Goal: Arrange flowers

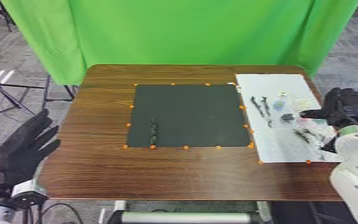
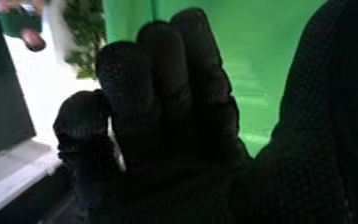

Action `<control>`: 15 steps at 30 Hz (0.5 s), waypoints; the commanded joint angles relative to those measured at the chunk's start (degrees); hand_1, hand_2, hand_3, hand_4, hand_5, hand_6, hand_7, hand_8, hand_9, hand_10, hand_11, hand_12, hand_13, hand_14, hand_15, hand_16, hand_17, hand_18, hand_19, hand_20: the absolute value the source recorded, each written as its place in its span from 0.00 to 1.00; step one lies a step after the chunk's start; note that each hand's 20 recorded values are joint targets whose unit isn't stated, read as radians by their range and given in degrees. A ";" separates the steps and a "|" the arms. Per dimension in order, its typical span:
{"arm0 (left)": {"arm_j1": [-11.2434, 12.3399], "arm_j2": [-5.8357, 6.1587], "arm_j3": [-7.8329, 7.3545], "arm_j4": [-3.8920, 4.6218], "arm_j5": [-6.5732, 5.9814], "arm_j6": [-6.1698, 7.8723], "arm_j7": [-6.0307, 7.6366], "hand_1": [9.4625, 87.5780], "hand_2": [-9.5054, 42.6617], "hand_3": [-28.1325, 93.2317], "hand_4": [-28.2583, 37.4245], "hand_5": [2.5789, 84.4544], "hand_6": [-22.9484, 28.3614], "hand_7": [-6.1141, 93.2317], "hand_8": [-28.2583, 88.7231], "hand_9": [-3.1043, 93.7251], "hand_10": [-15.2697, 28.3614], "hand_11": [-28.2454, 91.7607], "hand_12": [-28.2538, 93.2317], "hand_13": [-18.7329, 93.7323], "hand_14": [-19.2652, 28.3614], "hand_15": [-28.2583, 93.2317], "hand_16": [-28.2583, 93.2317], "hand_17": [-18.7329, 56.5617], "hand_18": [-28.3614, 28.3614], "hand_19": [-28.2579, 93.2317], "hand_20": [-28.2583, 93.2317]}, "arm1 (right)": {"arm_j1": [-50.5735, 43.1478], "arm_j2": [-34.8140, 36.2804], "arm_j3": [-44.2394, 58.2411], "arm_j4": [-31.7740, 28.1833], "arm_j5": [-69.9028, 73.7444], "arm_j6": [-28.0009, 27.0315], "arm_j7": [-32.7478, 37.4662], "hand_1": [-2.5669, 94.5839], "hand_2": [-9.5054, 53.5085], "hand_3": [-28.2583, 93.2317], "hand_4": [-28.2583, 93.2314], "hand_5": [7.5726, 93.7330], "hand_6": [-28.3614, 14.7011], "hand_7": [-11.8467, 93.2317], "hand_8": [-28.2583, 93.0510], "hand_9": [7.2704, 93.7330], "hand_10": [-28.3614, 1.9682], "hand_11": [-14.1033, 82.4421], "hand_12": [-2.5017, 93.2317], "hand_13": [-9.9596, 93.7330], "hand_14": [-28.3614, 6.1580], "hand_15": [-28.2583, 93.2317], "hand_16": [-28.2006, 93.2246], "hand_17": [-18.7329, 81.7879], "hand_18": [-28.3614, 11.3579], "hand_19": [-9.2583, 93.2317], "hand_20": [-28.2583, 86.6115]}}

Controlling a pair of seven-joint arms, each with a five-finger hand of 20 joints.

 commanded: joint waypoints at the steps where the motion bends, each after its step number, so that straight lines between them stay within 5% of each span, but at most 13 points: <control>1: -0.24 -0.16 -0.40 0.00 1.03 -0.79 -1.02 0.17 0.05 0.81 0.00 0.25 0.46 0.23 0.17 0.21 0.54 0.31 0.40 0.28 0.64 0.36 0.30 0.10 0.81 0.50 0.32 | -4.83 0.61 3.63 0.41 1.63 -8.55 4.99 0.49 0.00 0.41 0.05 0.62 0.59 0.46 0.11 0.61 0.47 0.64 0.40 0.63 0.47 0.82 0.48 0.43 0.18 0.92 0.73; 15: -0.27 -0.89 -0.39 0.01 1.33 -0.93 -1.39 0.17 0.05 0.81 0.00 0.25 0.46 0.23 0.17 0.21 0.54 0.31 0.40 0.28 0.64 0.36 0.30 0.10 0.81 0.50 0.32 | -8.60 -1.45 5.81 1.48 4.78 -12.47 3.72 0.45 0.00 0.51 0.00 0.59 0.56 0.44 0.12 0.57 0.43 0.63 0.40 0.60 0.45 0.82 0.47 0.42 0.17 0.90 0.74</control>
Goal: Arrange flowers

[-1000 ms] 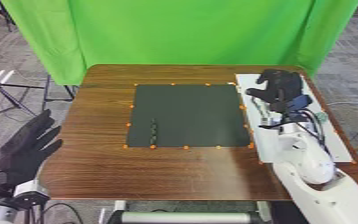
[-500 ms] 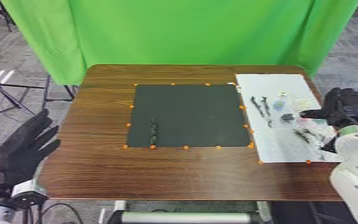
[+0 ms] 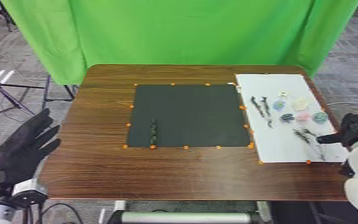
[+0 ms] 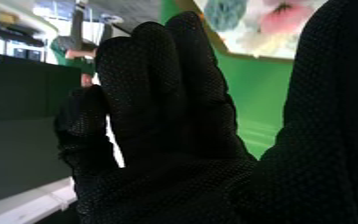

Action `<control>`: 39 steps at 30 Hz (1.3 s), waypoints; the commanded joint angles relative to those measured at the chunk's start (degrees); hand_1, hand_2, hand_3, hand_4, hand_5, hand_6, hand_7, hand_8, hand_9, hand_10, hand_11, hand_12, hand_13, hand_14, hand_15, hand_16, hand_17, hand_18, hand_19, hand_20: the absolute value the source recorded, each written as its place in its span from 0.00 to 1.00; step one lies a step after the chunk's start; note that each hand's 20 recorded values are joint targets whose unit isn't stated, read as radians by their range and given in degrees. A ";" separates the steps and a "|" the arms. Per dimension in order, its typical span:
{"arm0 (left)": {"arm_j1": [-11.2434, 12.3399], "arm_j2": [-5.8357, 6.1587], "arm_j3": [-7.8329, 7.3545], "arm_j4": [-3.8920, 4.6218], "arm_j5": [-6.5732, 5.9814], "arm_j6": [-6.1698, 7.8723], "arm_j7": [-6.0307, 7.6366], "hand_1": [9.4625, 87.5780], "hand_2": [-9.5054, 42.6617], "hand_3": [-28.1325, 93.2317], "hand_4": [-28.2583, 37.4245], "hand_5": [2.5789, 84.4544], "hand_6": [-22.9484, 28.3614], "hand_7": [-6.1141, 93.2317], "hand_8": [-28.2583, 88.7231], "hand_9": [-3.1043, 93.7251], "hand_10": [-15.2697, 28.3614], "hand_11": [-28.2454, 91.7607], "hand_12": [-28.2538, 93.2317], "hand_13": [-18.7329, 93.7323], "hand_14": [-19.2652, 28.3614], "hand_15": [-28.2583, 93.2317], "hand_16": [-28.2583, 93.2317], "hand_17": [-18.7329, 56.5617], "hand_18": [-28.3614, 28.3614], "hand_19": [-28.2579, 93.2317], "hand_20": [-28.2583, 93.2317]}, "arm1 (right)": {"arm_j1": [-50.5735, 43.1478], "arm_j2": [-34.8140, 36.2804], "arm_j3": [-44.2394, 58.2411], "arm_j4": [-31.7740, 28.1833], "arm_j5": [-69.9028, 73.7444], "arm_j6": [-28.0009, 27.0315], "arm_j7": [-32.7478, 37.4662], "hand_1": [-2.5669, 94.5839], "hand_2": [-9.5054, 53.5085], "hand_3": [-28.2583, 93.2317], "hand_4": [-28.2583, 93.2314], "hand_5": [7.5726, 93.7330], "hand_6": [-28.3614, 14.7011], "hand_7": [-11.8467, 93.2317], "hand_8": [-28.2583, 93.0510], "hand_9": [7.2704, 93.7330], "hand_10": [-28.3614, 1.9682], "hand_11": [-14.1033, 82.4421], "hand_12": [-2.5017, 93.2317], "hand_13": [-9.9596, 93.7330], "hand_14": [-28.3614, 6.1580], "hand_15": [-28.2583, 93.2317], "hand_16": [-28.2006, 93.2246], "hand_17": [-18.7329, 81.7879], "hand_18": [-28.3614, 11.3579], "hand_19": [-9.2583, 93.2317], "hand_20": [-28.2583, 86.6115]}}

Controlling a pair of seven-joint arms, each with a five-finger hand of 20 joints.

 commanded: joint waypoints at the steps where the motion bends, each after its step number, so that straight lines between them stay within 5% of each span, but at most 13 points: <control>1: 0.33 -0.91 -0.22 -0.08 0.40 -0.55 -0.56 0.17 0.05 0.81 0.00 0.25 0.46 0.23 0.17 0.21 0.54 0.31 0.40 0.28 0.64 0.36 0.30 0.10 0.81 0.50 0.32 | -2.34 -1.27 -0.27 1.60 1.15 -1.09 -1.07 0.46 0.00 0.50 0.00 0.59 0.56 0.44 0.12 0.57 0.43 0.63 0.40 0.60 0.45 0.82 0.47 0.42 0.17 0.90 0.74; 12: 0.16 -1.27 -0.11 -0.08 0.62 -0.65 -0.60 0.17 0.05 0.81 0.00 0.25 0.47 0.23 0.17 0.21 0.54 0.31 0.40 0.28 0.64 0.36 0.30 0.10 0.81 0.50 0.32 | -1.09 -1.67 -3.75 5.40 0.54 0.09 -2.24 0.45 0.00 0.53 0.00 0.59 0.57 0.44 0.12 0.57 0.44 0.64 0.39 0.60 0.47 0.82 0.46 0.41 0.18 0.90 0.73; 16: 0.13 -1.20 -0.04 -0.08 0.57 -0.47 -0.55 0.17 0.05 0.81 0.00 0.25 0.46 0.24 0.17 0.21 0.54 0.32 0.40 0.28 0.64 0.36 0.30 0.10 0.81 0.50 0.32 | -0.85 -1.73 -5.16 6.29 0.05 1.21 -2.51 0.34 0.00 0.74 0.00 0.60 0.59 0.46 0.12 0.59 0.48 0.65 0.38 0.63 0.48 0.82 0.46 0.43 0.18 0.90 0.73; 21: 0.56 -1.23 -0.11 -0.25 0.53 -0.31 -0.42 0.17 0.05 0.81 0.00 0.25 0.47 0.23 0.17 0.21 0.54 0.32 0.40 0.28 0.64 0.36 0.30 0.10 0.81 0.50 0.32 | -0.66 -2.02 -6.62 7.52 0.68 4.24 -2.66 0.39 0.00 0.83 0.00 0.66 0.65 0.49 0.12 0.66 0.54 0.66 0.39 0.68 0.53 0.83 0.47 0.46 0.18 0.92 0.72; 23: 0.60 -1.28 -0.07 -0.26 0.51 -0.24 -0.42 0.17 0.05 0.81 0.00 0.25 0.47 0.23 0.17 0.21 0.54 0.32 0.40 0.28 0.64 0.36 0.30 0.10 0.81 0.50 0.32 | -0.56 -2.25 -6.66 7.62 2.36 4.44 -2.53 0.45 0.00 0.82 0.00 0.67 0.66 0.53 0.23 0.71 0.59 0.64 0.46 0.71 0.55 0.83 0.48 0.48 0.18 0.93 0.72; 28: 0.70 -1.43 -0.23 -0.30 0.52 -0.27 -0.58 0.17 0.05 0.81 0.00 0.25 0.47 0.23 0.17 0.21 0.54 0.32 0.40 0.28 0.64 0.36 0.30 0.10 0.81 0.50 0.32 | 0.14 -3.00 -5.49 7.37 10.47 3.09 -0.72 0.53 0.00 0.86 0.00 0.72 0.70 0.56 0.27 0.80 0.67 0.50 0.64 0.74 0.58 0.84 0.49 0.49 0.17 0.95 0.72; 39: 0.64 -1.37 -0.40 -0.34 0.50 -0.27 -0.70 0.17 0.06 0.81 0.00 0.25 0.47 0.23 0.17 0.21 0.54 0.32 0.40 0.28 0.64 0.36 0.30 0.10 0.81 0.50 0.32 | -0.28 -2.88 -3.96 3.56 10.01 11.02 -1.76 0.46 0.00 0.93 0.07 0.71 0.68 0.62 0.35 0.78 0.61 0.68 0.66 0.75 0.53 0.91 0.53 0.50 0.15 0.99 0.75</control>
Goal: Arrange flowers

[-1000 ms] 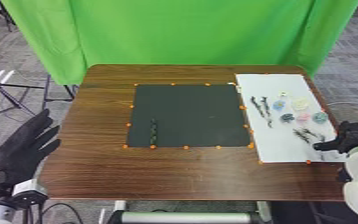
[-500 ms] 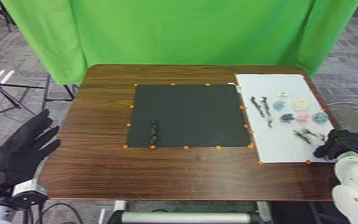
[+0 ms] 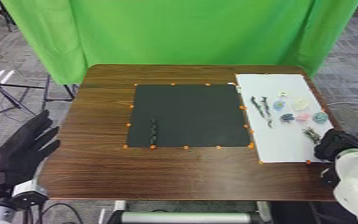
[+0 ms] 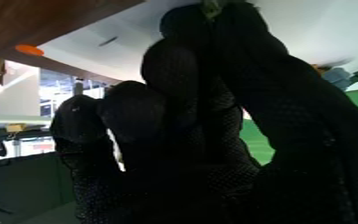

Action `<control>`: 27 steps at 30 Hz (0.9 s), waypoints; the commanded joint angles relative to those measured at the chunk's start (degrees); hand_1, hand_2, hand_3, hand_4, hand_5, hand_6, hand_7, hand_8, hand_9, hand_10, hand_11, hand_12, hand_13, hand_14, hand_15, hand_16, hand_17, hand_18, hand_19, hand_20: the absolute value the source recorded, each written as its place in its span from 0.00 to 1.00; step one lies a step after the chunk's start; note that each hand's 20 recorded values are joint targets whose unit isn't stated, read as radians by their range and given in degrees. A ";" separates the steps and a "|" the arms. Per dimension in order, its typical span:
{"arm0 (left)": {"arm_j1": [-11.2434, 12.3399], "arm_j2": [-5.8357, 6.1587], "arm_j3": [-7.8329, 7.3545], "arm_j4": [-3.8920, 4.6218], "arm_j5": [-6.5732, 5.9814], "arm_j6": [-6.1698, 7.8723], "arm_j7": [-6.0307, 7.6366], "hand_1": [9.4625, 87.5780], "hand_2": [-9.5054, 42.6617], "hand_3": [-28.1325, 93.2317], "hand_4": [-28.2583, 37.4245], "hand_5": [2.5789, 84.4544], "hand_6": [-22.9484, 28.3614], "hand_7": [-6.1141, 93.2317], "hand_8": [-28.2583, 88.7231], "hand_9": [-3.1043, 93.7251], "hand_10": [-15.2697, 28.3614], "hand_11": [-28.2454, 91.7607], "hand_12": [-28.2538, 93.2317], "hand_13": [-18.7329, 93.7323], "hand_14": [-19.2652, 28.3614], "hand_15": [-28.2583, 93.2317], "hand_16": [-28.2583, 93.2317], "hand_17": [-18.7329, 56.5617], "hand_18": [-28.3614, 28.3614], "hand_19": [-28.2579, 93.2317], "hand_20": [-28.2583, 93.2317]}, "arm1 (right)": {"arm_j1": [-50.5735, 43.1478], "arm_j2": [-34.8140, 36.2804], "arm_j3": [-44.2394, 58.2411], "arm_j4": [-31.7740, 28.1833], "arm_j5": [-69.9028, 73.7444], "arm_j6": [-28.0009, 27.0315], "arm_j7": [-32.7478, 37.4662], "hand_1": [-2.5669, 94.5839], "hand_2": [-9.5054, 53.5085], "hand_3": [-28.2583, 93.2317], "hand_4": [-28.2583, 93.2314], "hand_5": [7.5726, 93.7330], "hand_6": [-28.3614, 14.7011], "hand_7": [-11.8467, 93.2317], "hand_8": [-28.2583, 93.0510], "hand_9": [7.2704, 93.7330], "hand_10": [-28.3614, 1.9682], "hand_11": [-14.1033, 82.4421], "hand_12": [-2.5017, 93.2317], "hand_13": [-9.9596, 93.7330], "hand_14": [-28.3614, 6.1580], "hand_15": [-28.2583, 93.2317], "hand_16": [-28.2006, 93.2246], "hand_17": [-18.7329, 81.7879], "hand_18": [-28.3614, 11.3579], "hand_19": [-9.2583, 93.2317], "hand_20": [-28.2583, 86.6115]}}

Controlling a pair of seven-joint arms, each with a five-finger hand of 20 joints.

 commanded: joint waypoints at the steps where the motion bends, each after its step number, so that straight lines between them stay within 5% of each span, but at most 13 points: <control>1: 0.69 -0.40 -0.45 -0.34 0.16 -0.28 -0.39 0.17 0.06 0.81 0.00 0.25 0.47 0.23 0.17 0.21 0.54 0.32 0.40 0.28 0.64 0.36 0.30 0.10 0.81 0.50 0.32 | -1.99 -0.64 -0.35 -3.46 -3.61 6.48 -1.41 0.45 0.01 0.93 0.07 0.73 0.67 0.62 0.36 0.80 0.60 0.71 0.63 0.76 0.53 0.91 0.53 0.51 0.16 1.00 0.75; 13: 0.84 -0.30 -0.46 -0.49 0.22 -0.20 -0.47 0.17 0.06 0.81 0.00 0.25 0.47 0.23 0.17 0.21 0.54 0.32 0.40 0.28 0.64 0.36 0.30 0.10 0.81 0.50 0.32 | 3.73 -0.20 -3.20 -11.34 -1.42 13.17 -2.10 0.44 0.00 0.93 0.11 0.79 0.67 0.59 0.38 0.85 0.59 0.75 0.57 0.80 0.54 0.92 0.55 0.55 0.15 1.00 0.79; 27: -0.09 0.45 -0.85 -0.56 0.23 -0.51 -1.20 0.17 0.06 0.81 0.00 0.25 0.46 0.23 0.17 0.21 0.54 0.32 0.40 0.28 0.64 0.36 0.30 0.10 0.81 0.50 0.31 | 21.89 -11.55 -24.54 -5.95 -3.71 5.99 -8.55 0.43 0.00 0.93 0.13 0.80 0.68 0.60 0.38 0.86 0.58 0.78 0.53 0.81 0.53 0.93 0.55 0.56 0.15 1.00 0.82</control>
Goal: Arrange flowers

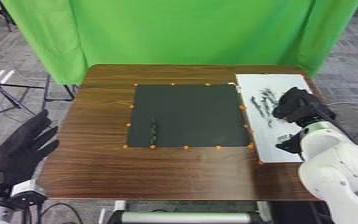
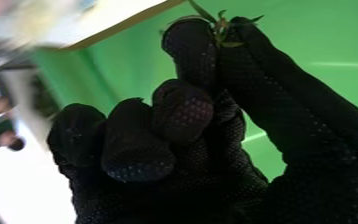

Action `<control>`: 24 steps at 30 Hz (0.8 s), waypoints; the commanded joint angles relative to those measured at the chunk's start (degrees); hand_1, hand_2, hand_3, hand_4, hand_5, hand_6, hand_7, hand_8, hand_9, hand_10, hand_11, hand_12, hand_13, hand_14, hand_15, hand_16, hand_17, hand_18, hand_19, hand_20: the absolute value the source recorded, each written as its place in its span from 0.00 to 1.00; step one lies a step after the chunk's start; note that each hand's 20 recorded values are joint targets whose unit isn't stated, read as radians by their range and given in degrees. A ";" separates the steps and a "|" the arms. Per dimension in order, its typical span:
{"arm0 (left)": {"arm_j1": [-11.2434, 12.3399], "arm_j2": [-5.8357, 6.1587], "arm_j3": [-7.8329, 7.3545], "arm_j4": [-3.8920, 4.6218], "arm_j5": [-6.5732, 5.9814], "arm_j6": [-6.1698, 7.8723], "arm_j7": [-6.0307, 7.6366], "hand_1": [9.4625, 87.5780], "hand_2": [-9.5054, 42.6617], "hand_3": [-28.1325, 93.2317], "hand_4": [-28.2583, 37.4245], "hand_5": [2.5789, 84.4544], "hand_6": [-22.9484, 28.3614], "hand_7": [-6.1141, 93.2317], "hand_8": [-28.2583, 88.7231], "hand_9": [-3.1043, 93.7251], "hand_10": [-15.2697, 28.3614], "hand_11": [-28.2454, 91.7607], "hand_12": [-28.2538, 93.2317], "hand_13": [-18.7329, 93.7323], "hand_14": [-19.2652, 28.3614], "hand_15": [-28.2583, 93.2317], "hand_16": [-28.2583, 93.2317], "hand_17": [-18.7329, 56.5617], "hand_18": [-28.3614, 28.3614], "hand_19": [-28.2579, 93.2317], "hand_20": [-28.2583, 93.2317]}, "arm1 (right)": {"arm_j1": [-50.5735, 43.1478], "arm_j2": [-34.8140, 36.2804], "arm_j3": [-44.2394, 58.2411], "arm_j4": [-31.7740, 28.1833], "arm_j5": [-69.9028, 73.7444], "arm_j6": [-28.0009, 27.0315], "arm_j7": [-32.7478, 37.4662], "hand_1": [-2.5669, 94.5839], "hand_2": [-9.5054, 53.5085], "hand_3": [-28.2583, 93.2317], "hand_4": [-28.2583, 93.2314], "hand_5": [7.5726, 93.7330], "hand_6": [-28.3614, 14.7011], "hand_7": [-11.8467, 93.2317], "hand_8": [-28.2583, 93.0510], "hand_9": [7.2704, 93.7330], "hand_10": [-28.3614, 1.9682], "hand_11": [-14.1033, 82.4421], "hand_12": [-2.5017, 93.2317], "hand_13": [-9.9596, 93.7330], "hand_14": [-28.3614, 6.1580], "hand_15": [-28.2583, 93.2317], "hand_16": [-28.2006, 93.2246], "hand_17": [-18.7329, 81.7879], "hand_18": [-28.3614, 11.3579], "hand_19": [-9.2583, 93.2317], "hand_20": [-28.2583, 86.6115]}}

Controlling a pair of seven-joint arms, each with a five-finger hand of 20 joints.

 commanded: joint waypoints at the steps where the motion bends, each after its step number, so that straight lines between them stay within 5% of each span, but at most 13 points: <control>1: -0.32 0.41 -0.30 -0.34 0.28 -0.56 -0.75 0.17 0.06 0.81 0.00 0.25 0.47 0.23 0.17 0.21 0.54 0.32 0.40 0.28 0.64 0.36 0.30 0.10 0.81 0.50 0.31 | 9.11 -9.47 -11.32 4.02 -4.27 -6.02 -3.74 0.43 0.00 0.93 0.13 0.80 0.68 0.60 0.38 0.86 0.58 0.78 0.52 0.82 0.53 0.93 0.55 0.57 0.15 1.00 0.82; 24: 0.05 1.62 0.68 0.02 -0.38 0.07 -0.79 0.17 0.06 0.81 0.00 0.25 0.46 0.24 0.17 0.21 0.54 0.32 0.40 0.28 0.64 0.36 0.30 0.10 0.81 0.50 0.32 | 15.01 -23.03 -27.58 16.55 -20.05 -18.11 -3.33 0.42 0.00 0.93 0.14 0.84 0.71 0.59 0.39 0.89 0.60 0.79 0.52 0.84 0.53 0.93 0.55 0.60 0.13 1.00 0.85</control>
